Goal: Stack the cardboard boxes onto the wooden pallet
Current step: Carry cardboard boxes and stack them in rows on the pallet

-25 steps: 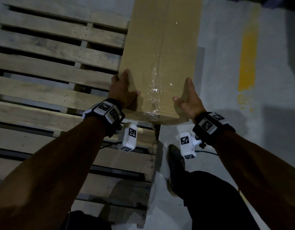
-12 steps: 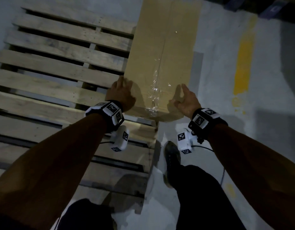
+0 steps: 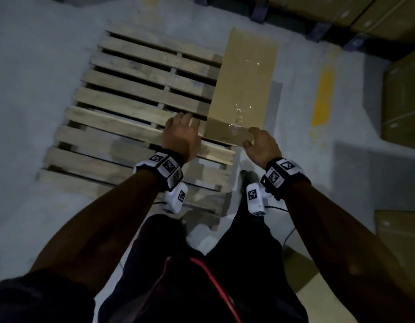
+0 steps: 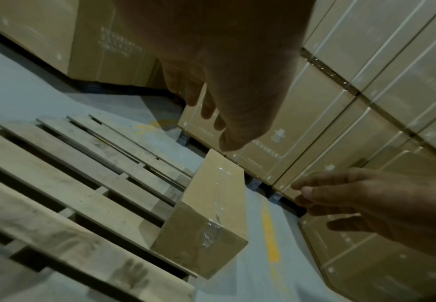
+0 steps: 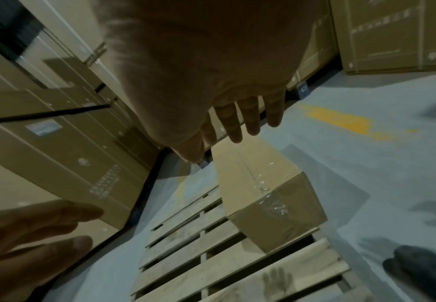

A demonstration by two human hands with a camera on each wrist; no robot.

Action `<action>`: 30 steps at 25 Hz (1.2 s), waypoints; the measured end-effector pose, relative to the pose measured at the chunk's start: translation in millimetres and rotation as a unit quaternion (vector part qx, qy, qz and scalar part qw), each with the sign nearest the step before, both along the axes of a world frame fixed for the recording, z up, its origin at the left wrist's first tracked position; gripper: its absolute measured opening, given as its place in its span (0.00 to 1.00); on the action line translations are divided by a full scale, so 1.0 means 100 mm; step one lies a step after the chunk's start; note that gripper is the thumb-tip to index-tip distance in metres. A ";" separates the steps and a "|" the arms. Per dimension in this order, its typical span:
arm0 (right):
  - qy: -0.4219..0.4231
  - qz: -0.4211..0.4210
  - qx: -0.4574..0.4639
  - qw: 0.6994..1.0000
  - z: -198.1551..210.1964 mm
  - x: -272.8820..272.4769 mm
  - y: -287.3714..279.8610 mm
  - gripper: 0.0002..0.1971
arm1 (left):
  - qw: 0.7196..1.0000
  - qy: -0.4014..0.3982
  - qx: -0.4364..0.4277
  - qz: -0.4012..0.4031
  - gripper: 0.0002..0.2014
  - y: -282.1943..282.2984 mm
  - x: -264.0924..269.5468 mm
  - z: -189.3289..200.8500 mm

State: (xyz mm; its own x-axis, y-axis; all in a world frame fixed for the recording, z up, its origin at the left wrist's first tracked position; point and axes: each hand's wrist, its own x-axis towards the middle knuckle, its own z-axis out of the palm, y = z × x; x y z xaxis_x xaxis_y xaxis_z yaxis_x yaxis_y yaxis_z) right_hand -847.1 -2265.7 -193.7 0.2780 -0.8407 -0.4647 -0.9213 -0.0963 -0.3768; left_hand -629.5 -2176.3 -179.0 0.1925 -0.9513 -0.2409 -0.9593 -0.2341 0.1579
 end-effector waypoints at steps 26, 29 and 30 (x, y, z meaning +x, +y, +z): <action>-0.108 0.466 -0.094 0.873 1.83 1.84 3.51 0.28 | 0.894 -0.062 -0.174 0.408 0.19 4.59 0.33 1.46; -0.111 0.508 -0.098 0.849 1.83 2.34 4.07 0.28 | 0.865 -0.069 -0.184 0.463 0.19 5.21 0.62 1.45; -0.106 0.528 -0.098 0.837 1.82 2.56 4.31 0.28 | 0.852 -0.072 -0.188 0.483 0.19 5.47 0.77 1.41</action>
